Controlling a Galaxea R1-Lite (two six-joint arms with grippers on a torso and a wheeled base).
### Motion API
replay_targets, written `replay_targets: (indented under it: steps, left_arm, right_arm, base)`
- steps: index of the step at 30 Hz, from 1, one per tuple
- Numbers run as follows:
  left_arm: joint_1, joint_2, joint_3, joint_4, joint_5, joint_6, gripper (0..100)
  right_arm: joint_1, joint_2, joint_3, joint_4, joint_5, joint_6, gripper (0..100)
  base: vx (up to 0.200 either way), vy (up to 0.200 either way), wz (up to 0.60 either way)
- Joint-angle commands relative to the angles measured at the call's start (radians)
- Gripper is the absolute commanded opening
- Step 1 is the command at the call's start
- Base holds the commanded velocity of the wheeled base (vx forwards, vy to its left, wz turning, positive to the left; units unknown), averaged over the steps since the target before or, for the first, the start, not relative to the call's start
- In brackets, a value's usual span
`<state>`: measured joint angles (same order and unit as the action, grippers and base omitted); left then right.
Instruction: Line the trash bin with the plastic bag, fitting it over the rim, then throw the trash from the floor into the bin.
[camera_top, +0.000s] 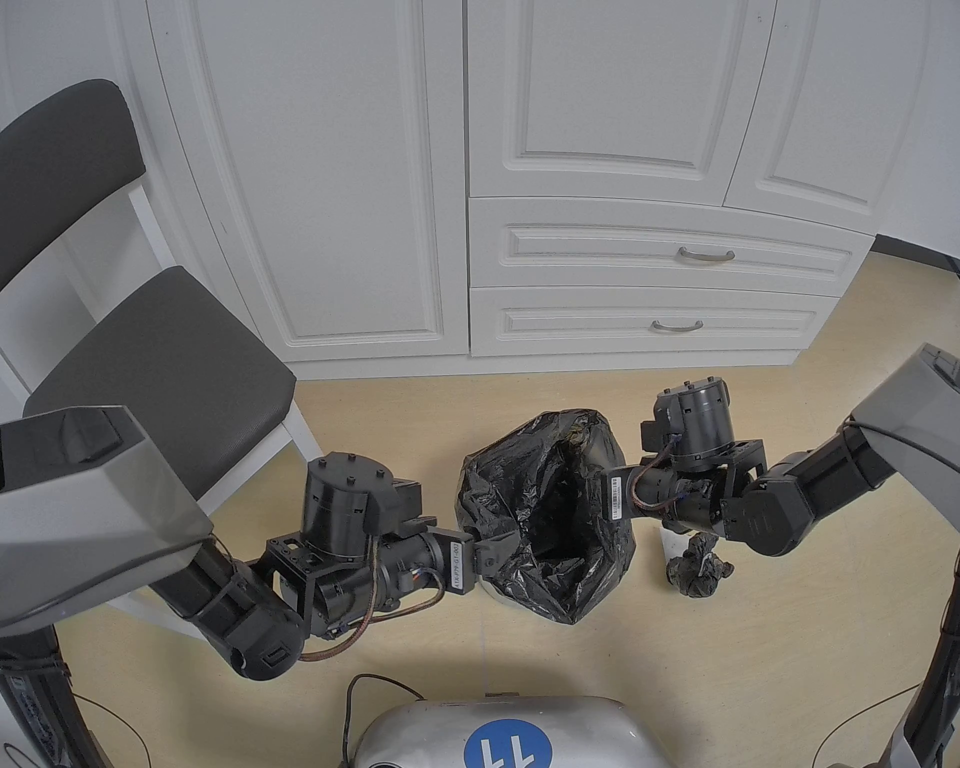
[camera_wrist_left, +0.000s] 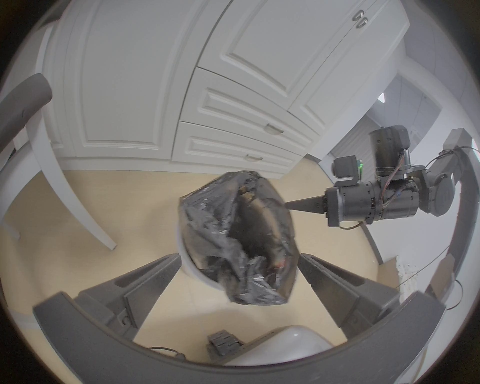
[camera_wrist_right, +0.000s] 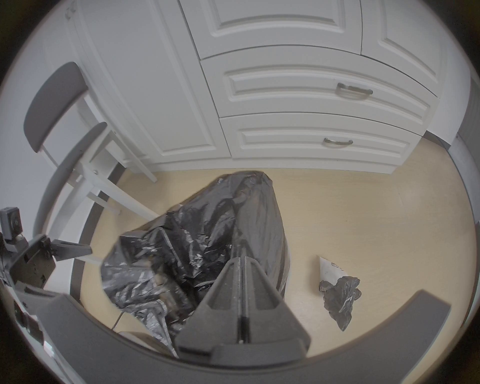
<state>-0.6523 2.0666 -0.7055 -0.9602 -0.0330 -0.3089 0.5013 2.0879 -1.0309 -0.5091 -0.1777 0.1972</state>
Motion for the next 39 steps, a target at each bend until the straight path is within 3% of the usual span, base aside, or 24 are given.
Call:
replay_targets:
  steps: [1, 4, 5, 13, 25, 26, 38, 39]
  left_arm:
    - [0.051, 0.050, -0.002, -0.008, -0.001, 0.014, 100]
    - [0.054, 0.049, 0.005, -0.026, -0.001, 0.014, 100]
    - [0.054, 0.049, 0.006, -0.029, -0.001, 0.014, 100]
    - [0.051, 0.053, 0.006, -0.029, -0.001, 0.014, 100]
    - [0.045, 0.122, -0.022, -0.037, 0.001, 0.016, 100]
    - [0.045, 0.135, -0.031, -0.038, 0.001, 0.016, 100]
    - [0.051, 0.268, -0.253, 0.038, 0.002, 0.017, 100]
    - [0.051, 0.270, -0.272, 0.066, 0.002, 0.017, 0]
  right_arm:
    - [-0.023, 0.080, -0.035, -0.012, -0.003, 0.004, 0]
    - [-0.035, 0.027, -0.026, -0.017, 0.007, 0.001, 0]
    - [-0.035, 0.012, -0.018, -0.017, 0.017, -0.002, 100]
    - [-0.056, -0.019, -0.012, -0.017, 0.027, 0.005, 100]
    - [-0.064, 0.166, -0.092, -0.017, 0.029, 0.011, 100]
    - [-0.066, 0.170, -0.094, -0.017, 0.029, 0.011, 0]
    - [-0.072, 0.143, -0.087, -0.015, 0.029, 0.025, 0]
    - [-0.072, 0.141, -0.086, -0.015, 0.029, 0.025, 0]
  base:
    - [0.000, 0.000, 0.00]
    - [0.000, 0.000, 0.00]
    - [0.000, 0.000, 0.00]
    - [0.000, 0.000, 0.00]
    - [0.000, 0.000, 0.00]
    - [0.000, 0.000, 0.00]
    - [0.000, 0.000, 0.00]
    - [0.000, 0.000, 0.00]
